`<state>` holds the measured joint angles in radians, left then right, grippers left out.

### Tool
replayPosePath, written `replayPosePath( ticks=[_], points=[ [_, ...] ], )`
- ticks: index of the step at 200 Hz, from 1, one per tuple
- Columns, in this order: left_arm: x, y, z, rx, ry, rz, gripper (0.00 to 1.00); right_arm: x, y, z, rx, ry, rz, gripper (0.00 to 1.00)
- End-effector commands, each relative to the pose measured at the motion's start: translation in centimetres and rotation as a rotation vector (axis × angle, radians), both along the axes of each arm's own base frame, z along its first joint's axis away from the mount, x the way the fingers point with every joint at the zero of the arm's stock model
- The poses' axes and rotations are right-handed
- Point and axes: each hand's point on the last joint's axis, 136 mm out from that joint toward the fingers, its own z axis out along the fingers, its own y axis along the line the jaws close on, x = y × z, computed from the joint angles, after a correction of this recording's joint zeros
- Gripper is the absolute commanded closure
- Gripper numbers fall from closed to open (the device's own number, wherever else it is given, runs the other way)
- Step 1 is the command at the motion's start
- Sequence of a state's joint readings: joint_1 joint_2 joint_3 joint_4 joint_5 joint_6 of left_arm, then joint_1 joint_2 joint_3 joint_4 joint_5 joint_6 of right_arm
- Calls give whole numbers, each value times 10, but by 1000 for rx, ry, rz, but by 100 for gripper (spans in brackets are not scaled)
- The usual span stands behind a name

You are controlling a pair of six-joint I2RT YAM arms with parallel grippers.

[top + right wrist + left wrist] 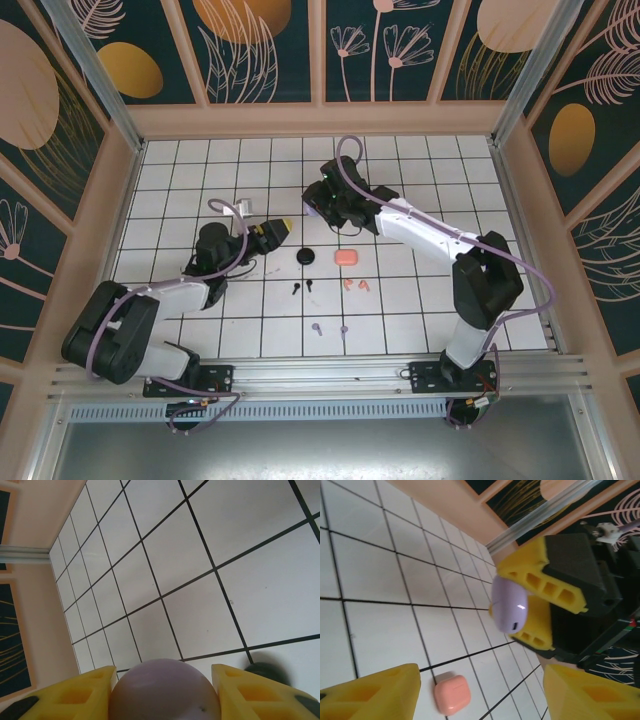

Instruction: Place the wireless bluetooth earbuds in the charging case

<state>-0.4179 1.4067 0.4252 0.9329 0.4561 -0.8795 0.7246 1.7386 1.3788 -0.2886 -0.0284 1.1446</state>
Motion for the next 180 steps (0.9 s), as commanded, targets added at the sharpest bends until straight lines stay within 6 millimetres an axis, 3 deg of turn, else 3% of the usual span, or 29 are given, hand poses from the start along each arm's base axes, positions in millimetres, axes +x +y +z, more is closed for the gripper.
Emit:
replayPosePath(
  ticks=[1, 64, 180],
  points=[
    [8, -12, 36, -37, -144, -10, 37, 2, 15, 13, 63, -4, -6, 57],
    [14, -35, 32, -46, -151, -48, 47, 0, 25, 14, 69, -1, 5, 57],
    [29, -42, 28, -60, -149, -36, 56, -1, 34, 16, 83, 0, 19, 57]
  ],
)
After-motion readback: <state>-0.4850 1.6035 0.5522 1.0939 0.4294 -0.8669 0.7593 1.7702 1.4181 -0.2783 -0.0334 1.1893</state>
